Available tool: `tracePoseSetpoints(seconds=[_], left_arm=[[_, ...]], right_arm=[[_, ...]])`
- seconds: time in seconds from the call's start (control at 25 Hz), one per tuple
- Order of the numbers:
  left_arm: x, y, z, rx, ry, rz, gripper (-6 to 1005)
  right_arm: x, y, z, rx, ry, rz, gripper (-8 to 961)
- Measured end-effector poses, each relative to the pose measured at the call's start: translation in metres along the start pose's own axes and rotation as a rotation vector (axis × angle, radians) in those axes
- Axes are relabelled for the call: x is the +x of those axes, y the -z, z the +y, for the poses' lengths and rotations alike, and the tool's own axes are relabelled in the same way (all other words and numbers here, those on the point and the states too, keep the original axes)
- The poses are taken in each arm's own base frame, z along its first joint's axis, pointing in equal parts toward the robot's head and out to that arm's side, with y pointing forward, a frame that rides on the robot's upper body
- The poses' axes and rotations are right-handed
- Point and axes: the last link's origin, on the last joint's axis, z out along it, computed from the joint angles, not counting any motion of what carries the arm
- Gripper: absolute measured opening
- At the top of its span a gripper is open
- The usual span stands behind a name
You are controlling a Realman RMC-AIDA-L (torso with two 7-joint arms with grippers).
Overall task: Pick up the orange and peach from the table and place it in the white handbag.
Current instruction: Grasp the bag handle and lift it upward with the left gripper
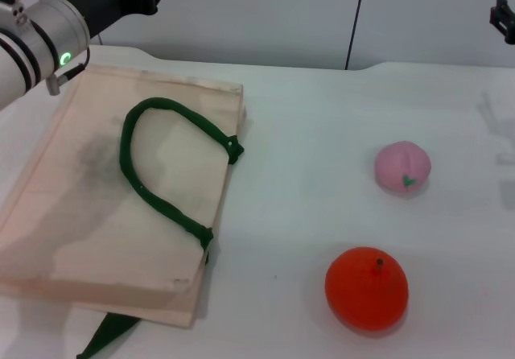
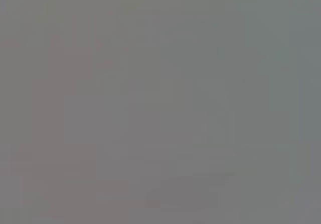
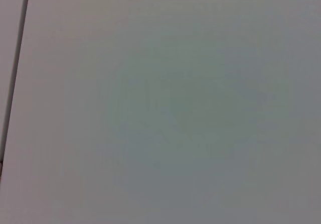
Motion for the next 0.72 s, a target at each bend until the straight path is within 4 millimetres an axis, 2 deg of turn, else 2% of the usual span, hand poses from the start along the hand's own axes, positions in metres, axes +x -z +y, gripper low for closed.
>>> tracePoseSetpoints(seconds=[0.32,0.72], left_arm=[[0.010,0.004,0.001,-0.025,-0.011,-0.061,320],[0.027,0.026,-0.006,-0.019,-0.009,-0.173,320]], right_arm=[[0.002,0.001,-0.001,0.001,-0.004,0.007,859],[0.003,0.003,-0.002,0.005,-0.054,0.018,860]])
